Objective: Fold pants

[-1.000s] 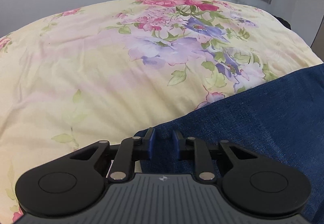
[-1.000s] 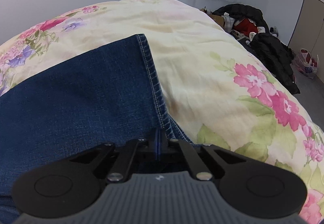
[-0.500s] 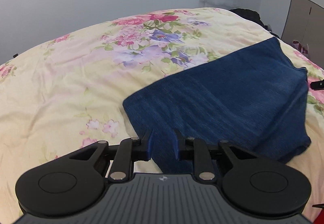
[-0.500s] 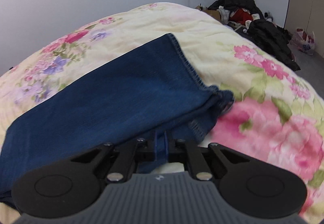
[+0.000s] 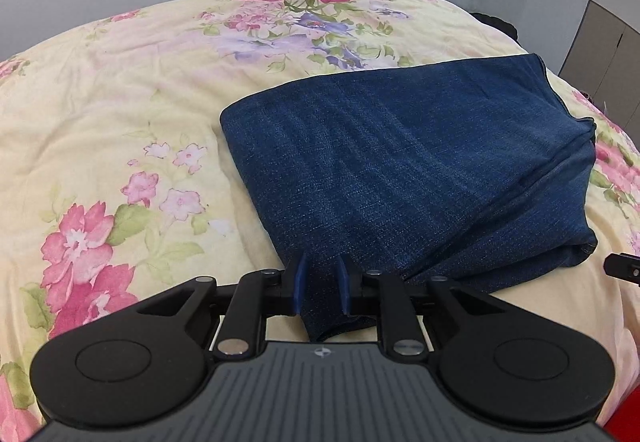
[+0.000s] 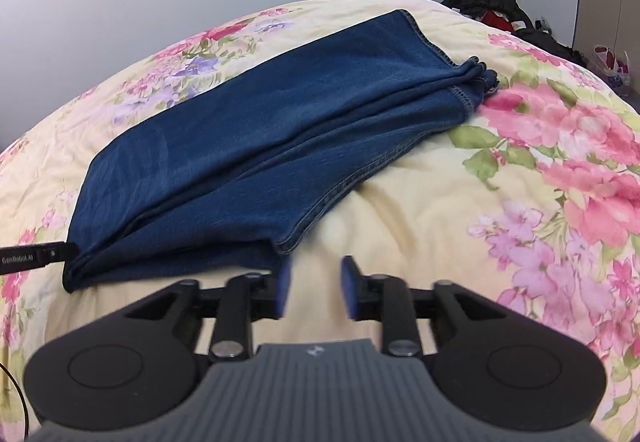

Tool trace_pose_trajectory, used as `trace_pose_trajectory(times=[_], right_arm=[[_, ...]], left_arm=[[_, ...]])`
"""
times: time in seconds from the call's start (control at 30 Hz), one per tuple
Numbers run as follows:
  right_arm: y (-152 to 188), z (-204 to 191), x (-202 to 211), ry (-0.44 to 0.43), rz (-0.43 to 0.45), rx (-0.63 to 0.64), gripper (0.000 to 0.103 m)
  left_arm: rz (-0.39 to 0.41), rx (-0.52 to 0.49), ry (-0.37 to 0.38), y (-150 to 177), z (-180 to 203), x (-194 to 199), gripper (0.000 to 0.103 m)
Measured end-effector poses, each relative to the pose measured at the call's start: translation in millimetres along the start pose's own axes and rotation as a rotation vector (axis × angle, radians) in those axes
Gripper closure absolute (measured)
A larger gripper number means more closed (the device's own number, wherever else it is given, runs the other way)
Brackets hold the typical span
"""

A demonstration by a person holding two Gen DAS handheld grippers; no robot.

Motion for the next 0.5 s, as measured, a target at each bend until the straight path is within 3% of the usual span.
trace_pose_trajectory(times=[0.23, 0.27, 0.3, 0.33, 0.4, 0.5], right_arm=[[-13, -26, -32, 0.098, 0.007, 0.084, 0.076], [-15, -27, -33, 0.119, 0.008, 0.094, 0.077], [-14, -27, -31, 0.125, 0.01, 0.099, 0.089], [-13, -24, -28, 0.101, 0.005, 0.097, 0.097], [-9, -16, -23, 0.068, -0.02, 0.07, 0.101], [-1, 9, -38, 0.005, -0.155, -0.067, 0.103]], left_arm=[[-0.006, 0.03, 0.016, 0, -2, -3, 0.081], [-0.007, 0.034, 0.017, -1, -3, -3, 0.081], [-0.01, 0.036, 0.017, -1, -3, -4, 0.081], [-0.013, 0.034, 0.016, -2, -3, -4, 0.081], [-0.018, 0.03, 0.012, -2, -3, -5, 0.081], [-0.027, 0.027, -0.002, -2, -1, -7, 0.081]])
Point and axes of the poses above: each gripper's, at about its wrist camera, not at the fingertips, and x roughly against the way its jaws point, z to its right, y to its underside, the point moved 2 cm from there along -x, roughly the way its jaws point, and after that the axes turned 12 degrees about -z, right-handed, at the moved point
